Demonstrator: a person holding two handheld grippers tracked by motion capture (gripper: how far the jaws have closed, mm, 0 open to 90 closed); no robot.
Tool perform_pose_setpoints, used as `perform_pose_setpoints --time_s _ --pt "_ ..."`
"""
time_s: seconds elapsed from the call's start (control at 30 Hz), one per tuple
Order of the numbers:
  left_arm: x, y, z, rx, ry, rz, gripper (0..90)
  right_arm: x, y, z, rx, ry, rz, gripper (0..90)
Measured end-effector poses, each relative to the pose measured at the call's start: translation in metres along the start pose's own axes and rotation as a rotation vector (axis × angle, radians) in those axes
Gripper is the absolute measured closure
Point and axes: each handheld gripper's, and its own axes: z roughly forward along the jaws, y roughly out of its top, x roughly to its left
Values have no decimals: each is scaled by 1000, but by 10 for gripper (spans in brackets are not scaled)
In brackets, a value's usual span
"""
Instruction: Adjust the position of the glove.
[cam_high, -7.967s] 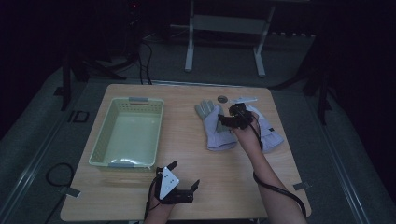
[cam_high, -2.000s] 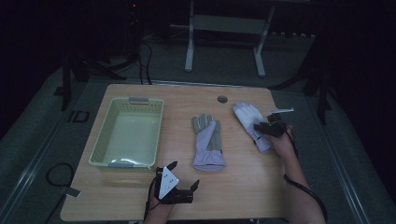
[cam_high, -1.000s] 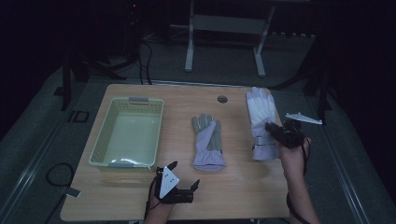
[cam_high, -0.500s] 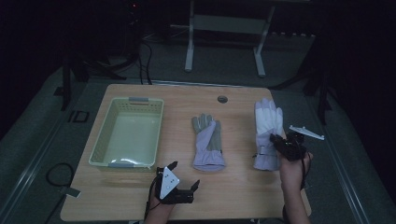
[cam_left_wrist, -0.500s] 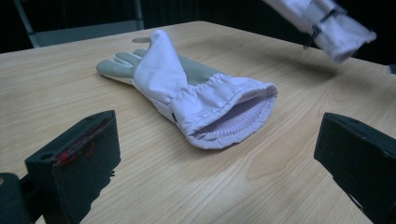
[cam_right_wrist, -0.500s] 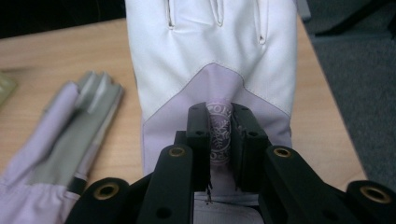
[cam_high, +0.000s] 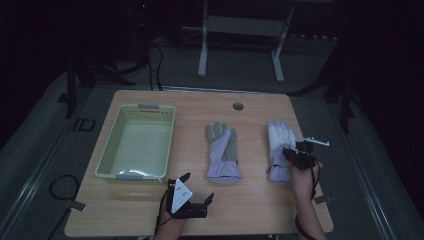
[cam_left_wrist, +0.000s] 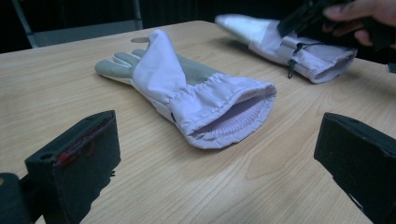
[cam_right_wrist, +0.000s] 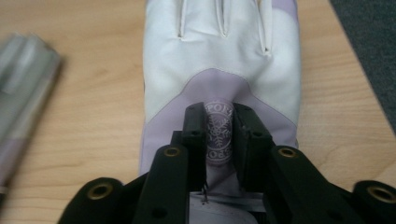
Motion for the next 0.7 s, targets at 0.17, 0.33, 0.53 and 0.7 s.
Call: perform_pose_setpoints --time_s 0.17,0.33,0.53,0.7 --pt "0 0 0 0 -1 1 5 -3 -7 11 10 8 -32 687" --pt "0 0 0 -1 0 1 5 -5 -5 7 3 25 -80 620" --pt "-1 0 0 1 1 5 5 -11 4 -7 3 155 -151 541" --pt "-1 0 0 1 2 5 4 -12 8 -16 -24 202 -272 538"
